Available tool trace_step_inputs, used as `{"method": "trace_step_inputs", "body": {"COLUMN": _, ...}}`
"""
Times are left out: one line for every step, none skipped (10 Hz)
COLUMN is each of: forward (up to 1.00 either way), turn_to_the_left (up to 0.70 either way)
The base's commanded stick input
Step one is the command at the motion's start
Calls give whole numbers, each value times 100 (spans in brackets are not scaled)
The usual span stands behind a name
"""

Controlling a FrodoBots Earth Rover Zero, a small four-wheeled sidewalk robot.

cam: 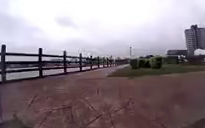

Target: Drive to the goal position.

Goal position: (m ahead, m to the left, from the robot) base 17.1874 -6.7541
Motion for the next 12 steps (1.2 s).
{"method": "trace_step_inputs", "body": {"forward": 100, "turn_to_the_left": 0}}
{"method": "trace_step_inputs", "body": {"forward": 100, "turn_to_the_left": 0}}
{"method": "trace_step_inputs", "body": {"forward": 100, "turn_to_the_left": 0}}
{"method": "trace_step_inputs", "body": {"forward": 100, "turn_to_the_left": 0}}
{"method": "trace_step_inputs", "body": {"forward": 100, "turn_to_the_left": 0}}
{"method": "trace_step_inputs", "body": {"forward": 100, "turn_to_the_left": 0}}
{"method": "trace_step_inputs", "body": {"forward": 100, "turn_to_the_left": 0}}
{"method": "trace_step_inputs", "body": {"forward": 100, "turn_to_the_left": 0}}
{"method": "trace_step_inputs", "body": {"forward": 100, "turn_to_the_left": 0}}
{"method": "trace_step_inputs", "body": {"forward": 100, "turn_to_the_left": 0}}
{"method": "trace_step_inputs", "body": {"forward": 100, "turn_to_the_left": 40}}
{"method": "trace_step_inputs", "body": {"forward": 100, "turn_to_the_left": 36}}
